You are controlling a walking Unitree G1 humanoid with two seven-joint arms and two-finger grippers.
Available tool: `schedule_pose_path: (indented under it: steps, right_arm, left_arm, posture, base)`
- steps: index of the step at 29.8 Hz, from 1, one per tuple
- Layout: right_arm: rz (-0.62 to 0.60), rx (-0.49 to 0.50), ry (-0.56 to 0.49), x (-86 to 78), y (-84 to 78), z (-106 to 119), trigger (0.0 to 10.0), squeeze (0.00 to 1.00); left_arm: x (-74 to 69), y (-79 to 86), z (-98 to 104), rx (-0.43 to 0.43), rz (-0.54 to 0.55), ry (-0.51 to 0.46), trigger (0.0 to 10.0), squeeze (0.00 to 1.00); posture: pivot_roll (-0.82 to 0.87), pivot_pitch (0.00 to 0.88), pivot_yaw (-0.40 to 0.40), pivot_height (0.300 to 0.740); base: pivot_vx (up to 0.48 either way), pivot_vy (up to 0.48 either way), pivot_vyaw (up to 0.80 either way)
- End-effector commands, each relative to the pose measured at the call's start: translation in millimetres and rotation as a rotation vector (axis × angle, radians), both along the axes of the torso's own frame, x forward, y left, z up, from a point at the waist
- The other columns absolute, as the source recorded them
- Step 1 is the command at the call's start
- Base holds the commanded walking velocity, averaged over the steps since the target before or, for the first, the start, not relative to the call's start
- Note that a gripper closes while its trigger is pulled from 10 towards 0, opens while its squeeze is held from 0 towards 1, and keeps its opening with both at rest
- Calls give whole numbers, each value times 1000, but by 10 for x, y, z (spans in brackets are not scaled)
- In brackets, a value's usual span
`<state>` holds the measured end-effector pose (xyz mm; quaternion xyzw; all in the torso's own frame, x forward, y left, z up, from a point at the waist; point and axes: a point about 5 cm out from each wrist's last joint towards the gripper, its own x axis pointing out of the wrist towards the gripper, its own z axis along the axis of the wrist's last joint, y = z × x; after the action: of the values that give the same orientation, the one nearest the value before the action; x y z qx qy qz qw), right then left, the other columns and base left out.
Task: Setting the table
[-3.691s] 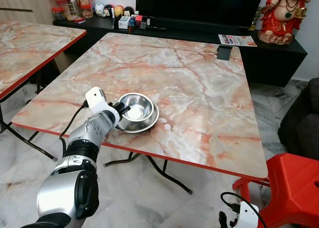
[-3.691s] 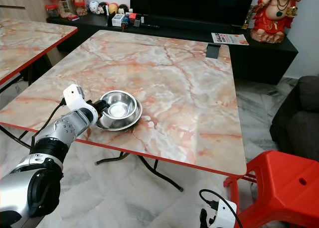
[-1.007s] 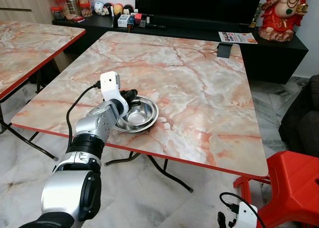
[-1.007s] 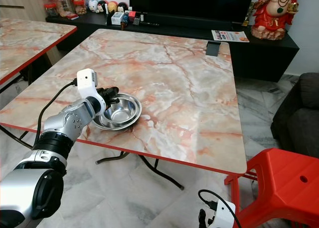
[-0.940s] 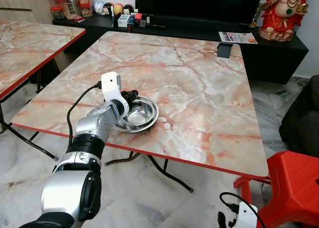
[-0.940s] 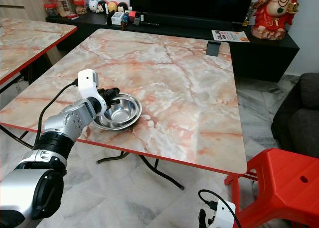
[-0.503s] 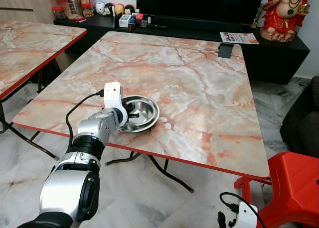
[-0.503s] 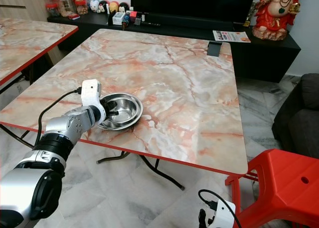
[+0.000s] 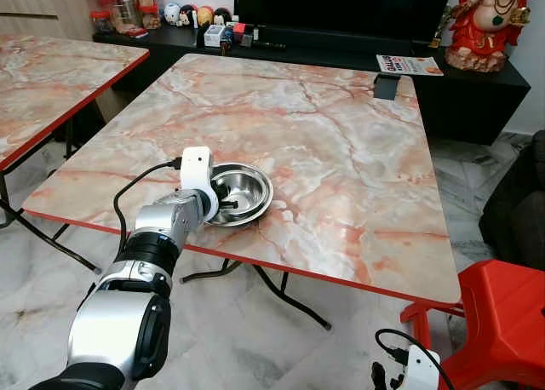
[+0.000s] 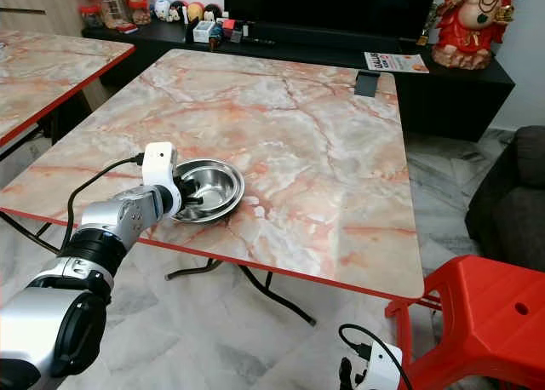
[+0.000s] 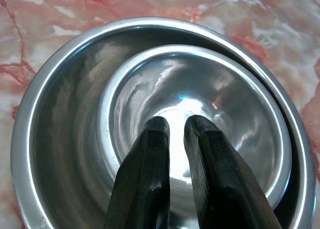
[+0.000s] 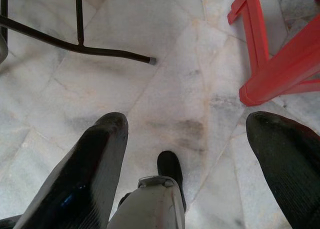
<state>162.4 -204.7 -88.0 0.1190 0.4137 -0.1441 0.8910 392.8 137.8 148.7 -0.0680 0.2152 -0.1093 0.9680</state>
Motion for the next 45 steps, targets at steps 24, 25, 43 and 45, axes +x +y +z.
schedule_pose_path:
  steps: [24, 25, 43, 45]
  right_arm:
    - [-18, 2, 5, -24, -17, -7, 10000, 0]
    - [-18, 1, 5, -25, -17, -7, 10000, 0]
    - [-23, 4, 5, -26, -9, -10, 10000, 0]
    - [-24, 4, 6, -27, -9, -10, 10000, 0]
  left_arm:
    - [-4, 80, -6, 91, -12, -33, 10000, 0]
    - [0, 42, 28, 74, -31, -52, 10000, 0]
    - [-52, 35, -163, 154, -42, 52, 10000, 0]
    - [-50, 57, -167, 158, -31, 54, 10000, 0]
  posture:
    - [-27, 0, -9, 740]
    - [-27, 0, -11, 740]
    - [-31, 0, -2, 740]
    - [-30, 0, -5, 740]
  base:
    - [0, 0, 0]
    - [0, 0, 0]
    - [0, 0, 0]
    - [0, 0, 0]
